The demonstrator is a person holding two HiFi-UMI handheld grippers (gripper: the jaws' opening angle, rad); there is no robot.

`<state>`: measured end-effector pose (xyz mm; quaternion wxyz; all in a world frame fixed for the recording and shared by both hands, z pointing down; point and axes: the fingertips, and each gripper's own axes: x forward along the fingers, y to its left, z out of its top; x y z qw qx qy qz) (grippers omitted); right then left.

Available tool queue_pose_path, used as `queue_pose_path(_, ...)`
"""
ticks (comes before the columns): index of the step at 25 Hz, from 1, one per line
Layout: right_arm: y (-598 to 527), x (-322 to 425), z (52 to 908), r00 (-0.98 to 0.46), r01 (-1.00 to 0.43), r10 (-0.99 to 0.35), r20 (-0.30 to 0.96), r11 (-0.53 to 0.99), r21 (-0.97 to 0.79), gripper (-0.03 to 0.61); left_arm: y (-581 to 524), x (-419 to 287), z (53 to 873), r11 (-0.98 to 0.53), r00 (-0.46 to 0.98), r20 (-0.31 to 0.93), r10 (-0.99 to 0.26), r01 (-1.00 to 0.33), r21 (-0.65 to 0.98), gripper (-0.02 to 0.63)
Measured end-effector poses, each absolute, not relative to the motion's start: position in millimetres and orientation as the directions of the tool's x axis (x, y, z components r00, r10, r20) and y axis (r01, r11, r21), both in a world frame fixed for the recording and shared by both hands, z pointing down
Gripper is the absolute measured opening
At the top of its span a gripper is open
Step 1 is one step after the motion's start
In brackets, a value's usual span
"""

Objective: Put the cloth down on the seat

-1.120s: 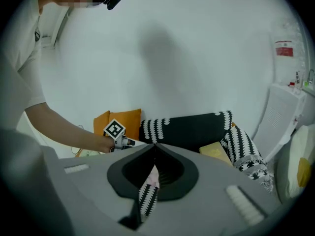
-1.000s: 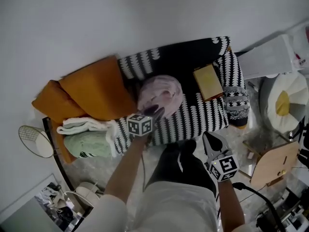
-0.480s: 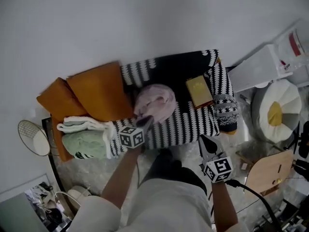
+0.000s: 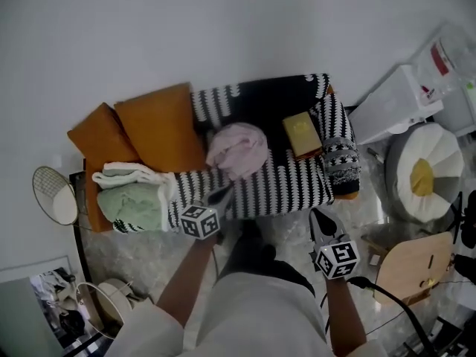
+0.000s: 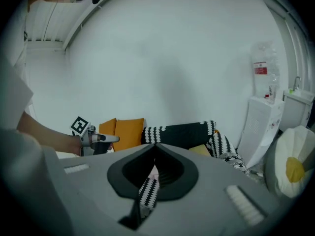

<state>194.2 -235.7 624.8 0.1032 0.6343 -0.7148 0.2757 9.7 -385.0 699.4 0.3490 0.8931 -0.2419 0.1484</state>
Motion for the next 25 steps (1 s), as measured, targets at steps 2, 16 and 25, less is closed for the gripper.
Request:
queue_pose_path(2, -208.7, 193.2, 624.5, -0.162, -0.964, -0.844, 0.511, 0.025, -0.263, 0.005, -357.4, 4.2, 684.2, -0.655, 0.849, 0.409, -0.335, -0.522, 0.547, 0.000)
queue_pose_path(16, -74.1, 153.4, 585.1, -0.238, -0.950, -0.857, 0.457, 0.106, -0.295, 0.003, -179.8, -53.2, 561.4, -0.749, 0.896, 0.221, -0.386, -0.444, 0.492, 0.000)
queue_pose_path(25, -66.7, 97.3, 555.7, -0.290, -0.947, -0.867, 0.406, 0.198, -0.254, 0.003, -135.8, -129.4, 544.5, -0.732, 0.874, 0.233, -0.427, -0.486, 0.478, 0.000)
